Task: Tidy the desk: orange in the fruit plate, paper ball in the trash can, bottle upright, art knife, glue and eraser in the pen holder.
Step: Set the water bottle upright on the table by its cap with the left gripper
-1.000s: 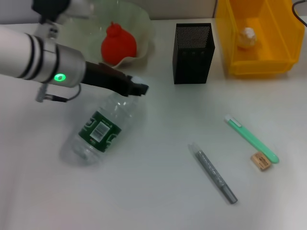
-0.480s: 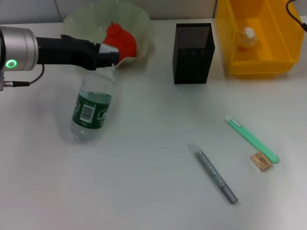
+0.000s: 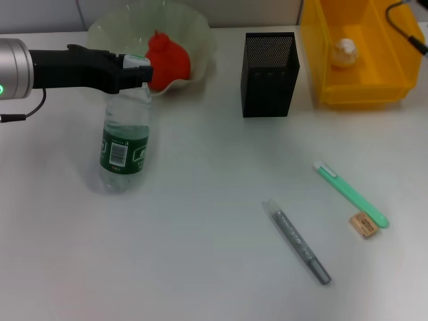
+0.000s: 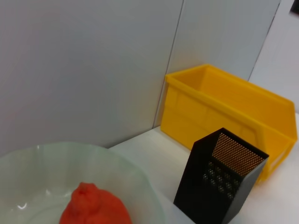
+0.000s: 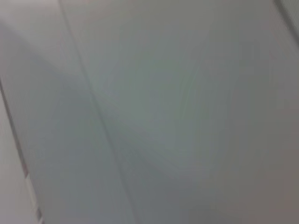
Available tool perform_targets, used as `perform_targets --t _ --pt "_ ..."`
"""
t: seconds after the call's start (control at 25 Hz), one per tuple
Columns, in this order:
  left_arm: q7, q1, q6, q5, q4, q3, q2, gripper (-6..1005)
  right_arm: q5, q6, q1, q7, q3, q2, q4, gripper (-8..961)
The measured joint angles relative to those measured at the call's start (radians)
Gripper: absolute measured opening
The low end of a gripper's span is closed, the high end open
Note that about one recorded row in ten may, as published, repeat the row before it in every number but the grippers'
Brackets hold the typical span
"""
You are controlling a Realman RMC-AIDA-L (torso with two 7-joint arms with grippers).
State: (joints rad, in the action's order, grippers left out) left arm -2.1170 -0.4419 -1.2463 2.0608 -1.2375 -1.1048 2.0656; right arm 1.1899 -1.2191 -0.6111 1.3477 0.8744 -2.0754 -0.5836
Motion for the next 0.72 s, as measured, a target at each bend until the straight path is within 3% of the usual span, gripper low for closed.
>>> perform_targets --t 0.16,0.36,0.72 --pt "0.008 0.025 -0.011 -0.028 -0.042 0.001 0.0 546 0.262 0.004 -0.001 0.228 0.0 0.006 -0.142 729" --pt "0.018 0.039 -0.014 -0.039 -0.05 0.002 0.0 558 0.413 0.005 0.006 0.361 0.0 0.001 -0.252 728" --pt "0.055 0.069 -0.029 -0.075 -0.058 0.002 0.003 580 0.522 -0.003 -0.009 0.48 0.043 0.006 -0.3 728"
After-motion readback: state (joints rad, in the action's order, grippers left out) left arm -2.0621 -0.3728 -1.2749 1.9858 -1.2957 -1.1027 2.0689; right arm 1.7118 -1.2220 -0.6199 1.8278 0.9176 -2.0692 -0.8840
